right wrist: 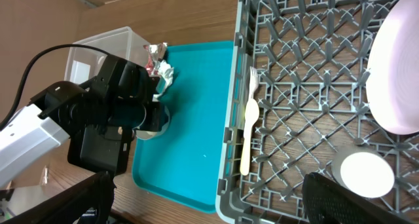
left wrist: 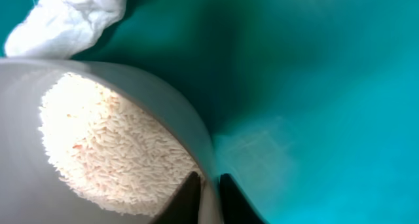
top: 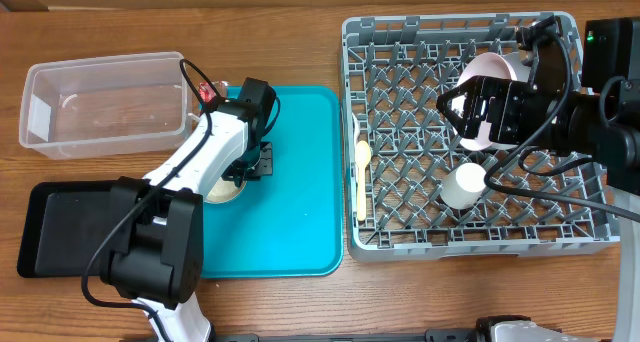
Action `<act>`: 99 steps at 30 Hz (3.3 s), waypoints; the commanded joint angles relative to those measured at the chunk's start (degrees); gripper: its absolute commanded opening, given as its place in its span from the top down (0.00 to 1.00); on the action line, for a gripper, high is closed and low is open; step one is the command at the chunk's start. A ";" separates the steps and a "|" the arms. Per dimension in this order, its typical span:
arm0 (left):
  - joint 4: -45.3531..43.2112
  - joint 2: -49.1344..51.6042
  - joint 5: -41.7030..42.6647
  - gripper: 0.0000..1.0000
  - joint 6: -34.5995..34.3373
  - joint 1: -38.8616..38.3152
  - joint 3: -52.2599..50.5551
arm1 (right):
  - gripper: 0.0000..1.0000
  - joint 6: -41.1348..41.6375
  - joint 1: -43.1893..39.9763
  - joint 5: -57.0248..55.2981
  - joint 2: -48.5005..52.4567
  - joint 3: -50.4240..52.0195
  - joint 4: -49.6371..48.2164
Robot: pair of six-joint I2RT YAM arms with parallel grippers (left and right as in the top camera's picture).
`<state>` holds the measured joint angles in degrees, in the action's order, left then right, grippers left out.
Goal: Sort waste into correct bins and load items into the dishwasher rack
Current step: 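Grasp the rim of the rice bowl with the left gripper, then carry the rice bowl to the black tray with the left gripper, then tip the rice bowl over the black tray to empty the rice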
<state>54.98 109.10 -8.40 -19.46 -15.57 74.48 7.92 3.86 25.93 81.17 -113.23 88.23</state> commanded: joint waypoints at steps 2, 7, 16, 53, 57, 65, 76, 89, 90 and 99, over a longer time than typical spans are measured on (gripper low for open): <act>0.81 0.28 -0.22 0.96 0.20 0.98 -0.31 | 0.05 0.24 0.20 -0.37 -0.26 -0.37 0.02; 5.09 -2.29 0.96 0.96 0.20 0.98 0.28 | 0.05 0.24 0.20 -0.39 -0.26 -0.37 0.50; 9.64 -23.54 6.08 0.96 -2.93 1.07 0.37 | 0.05 0.24 0.20 -0.39 -0.26 -0.37 0.46; -16.13 -39.04 68.57 0.96 27.67 75.36 -32.15 | 0.05 -0.44 0.20 -0.44 -0.26 -0.37 1.18; -24.57 -39.04 73.05 0.96 27.61 77.53 -37.53 | 0.05 -0.44 0.20 -0.44 -0.26 -0.37 1.49; -32.50 -39.01 82.84 0.96 28.87 77.96 -43.15 | 0.05 -0.44 0.20 -0.44 -0.26 -0.37 1.53; -32.76 -39.04 85.85 0.96 31.15 79.06 -43.17 | 0.05 -0.44 0.20 -0.61 -0.26 -0.37 2.21; -26.95 -39.04 77.11 0.96 37.90 79.73 -43.25 | 0.05 -0.39 0.20 -2.75 -0.26 -0.37 3.21; -27.45 -39.04 76.94 0.96 36.11 79.73 -43.25 | 0.05 -0.39 0.20 -2.75 -0.26 -0.37 3.21; -28.76 -38.91 72.19 0.96 30.10 81.22 -43.54 | 0.05 -0.37 0.20 -2.71 -0.26 -0.37 3.43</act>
<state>26.76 70.41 62.41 10.74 64.38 31.35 7.86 3.84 23.53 81.17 -113.23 91.70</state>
